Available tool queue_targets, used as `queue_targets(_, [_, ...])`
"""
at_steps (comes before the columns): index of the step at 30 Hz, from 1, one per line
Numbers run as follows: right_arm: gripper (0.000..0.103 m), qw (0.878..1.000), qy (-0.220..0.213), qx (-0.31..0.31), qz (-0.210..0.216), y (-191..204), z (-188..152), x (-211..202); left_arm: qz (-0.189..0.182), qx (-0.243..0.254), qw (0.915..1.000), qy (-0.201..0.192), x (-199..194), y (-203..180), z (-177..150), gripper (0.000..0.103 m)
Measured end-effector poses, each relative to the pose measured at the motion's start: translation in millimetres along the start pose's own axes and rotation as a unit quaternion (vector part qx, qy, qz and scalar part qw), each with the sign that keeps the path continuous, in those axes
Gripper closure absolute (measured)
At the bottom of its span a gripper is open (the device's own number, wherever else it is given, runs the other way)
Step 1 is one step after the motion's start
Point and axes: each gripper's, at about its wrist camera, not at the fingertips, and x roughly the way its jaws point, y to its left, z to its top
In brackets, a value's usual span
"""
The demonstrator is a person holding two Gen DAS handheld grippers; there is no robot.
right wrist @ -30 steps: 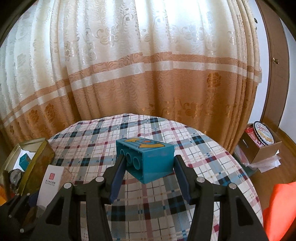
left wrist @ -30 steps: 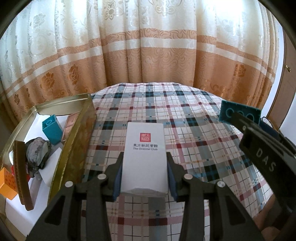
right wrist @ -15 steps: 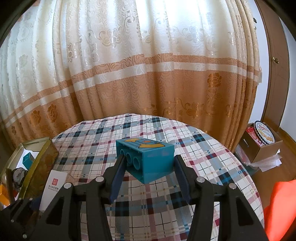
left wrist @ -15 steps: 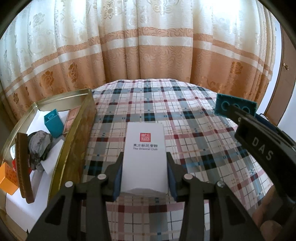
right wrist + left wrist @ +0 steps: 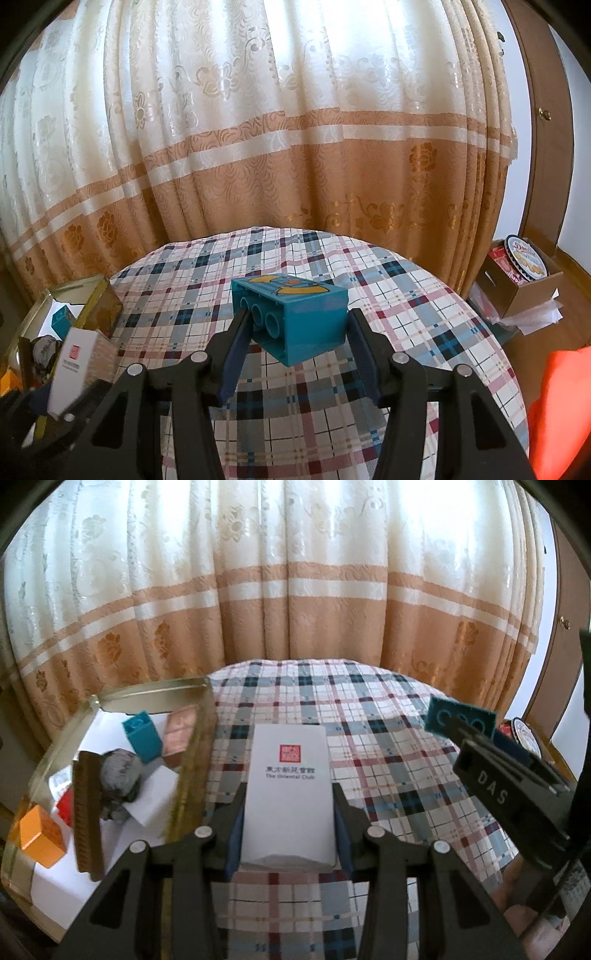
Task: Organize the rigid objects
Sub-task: 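Lift the white box and blue brick and turn both tools toward the tray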
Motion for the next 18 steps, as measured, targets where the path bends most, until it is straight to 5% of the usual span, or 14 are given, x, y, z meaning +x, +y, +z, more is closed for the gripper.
queue_targets(18, [0.048,0.999,0.01,0.023,0.047,22,-14,-25,0.013,-0.027,0.9995,-0.012,-22,43,-4,0.062])
